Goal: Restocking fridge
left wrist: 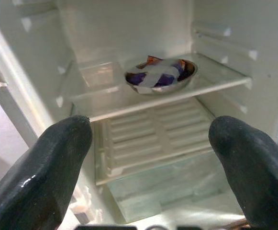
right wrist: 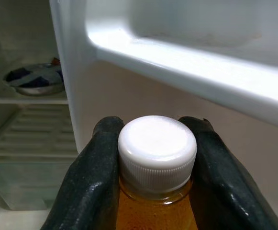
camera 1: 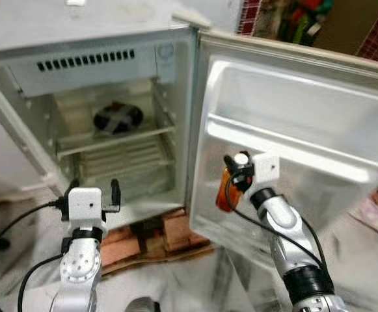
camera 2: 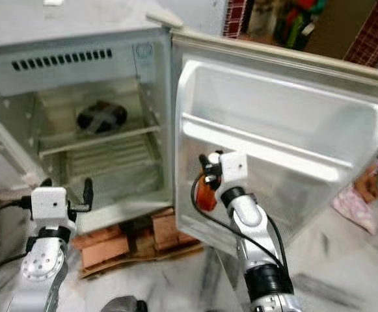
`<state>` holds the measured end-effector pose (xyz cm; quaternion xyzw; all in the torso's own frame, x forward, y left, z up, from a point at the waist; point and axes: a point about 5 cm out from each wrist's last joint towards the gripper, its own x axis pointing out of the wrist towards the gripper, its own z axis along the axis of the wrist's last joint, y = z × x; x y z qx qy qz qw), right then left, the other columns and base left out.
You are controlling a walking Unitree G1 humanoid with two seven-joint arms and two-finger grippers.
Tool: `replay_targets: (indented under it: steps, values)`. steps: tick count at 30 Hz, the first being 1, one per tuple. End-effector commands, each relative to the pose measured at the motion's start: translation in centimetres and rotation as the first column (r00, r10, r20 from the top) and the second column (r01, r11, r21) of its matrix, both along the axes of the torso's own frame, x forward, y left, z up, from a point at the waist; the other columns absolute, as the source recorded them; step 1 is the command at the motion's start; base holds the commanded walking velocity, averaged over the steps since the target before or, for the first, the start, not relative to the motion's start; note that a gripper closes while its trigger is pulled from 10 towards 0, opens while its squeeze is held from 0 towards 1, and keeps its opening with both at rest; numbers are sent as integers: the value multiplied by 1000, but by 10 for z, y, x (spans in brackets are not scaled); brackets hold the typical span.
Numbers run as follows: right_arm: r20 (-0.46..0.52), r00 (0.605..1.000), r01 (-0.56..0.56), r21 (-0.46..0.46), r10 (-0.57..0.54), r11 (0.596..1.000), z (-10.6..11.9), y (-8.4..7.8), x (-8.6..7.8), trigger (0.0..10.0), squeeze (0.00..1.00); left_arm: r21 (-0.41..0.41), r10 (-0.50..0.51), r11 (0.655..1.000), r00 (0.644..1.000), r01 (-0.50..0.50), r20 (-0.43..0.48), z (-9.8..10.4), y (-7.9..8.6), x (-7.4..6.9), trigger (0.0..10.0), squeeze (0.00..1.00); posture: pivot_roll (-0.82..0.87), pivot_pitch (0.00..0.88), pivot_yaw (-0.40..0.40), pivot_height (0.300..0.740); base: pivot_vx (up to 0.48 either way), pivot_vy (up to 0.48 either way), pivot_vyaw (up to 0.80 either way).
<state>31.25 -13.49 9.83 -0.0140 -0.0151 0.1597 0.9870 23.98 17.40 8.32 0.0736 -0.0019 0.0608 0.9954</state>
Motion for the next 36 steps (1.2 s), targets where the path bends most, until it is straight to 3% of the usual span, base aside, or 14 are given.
replay_targets:
  steps: [1,15,21,29,36]
  values:
    - [21,999,27,-8,-27,1000,4,-9,1,10000,0,3,-14,1000,1000,14,-2,-1,-4,-2,10000,0,0,65,-20,740,0,-341,0]
    - [-22,1000,-11,-9,11,1000,-3,-5,0,10000,0,2,-16,1000,1000,16,1,0,-5,1,10000,0,-4,62,-18,740,0,-463,0]
    - [-42,998,-44,0,44,999,-5,-1,-1,10000,0,-21,-8,1000,1000,9,23,3,-5,1,10000,0,-5,61,-17,740,0,0,0]
    - [-76,993,-90,23,92,996,-12,5,-6,10000,0,-10,37,999,999,-37,-23,-6,7,-12,10000,0,4,66,-10,740,0,0,0]
    - [-42,994,-102,26,103,994,-8,8,-6,10000,0,-19,59,998,997,-59,-46,-8,10,-20,10000,0,13,70,-7,740,0,0,0]
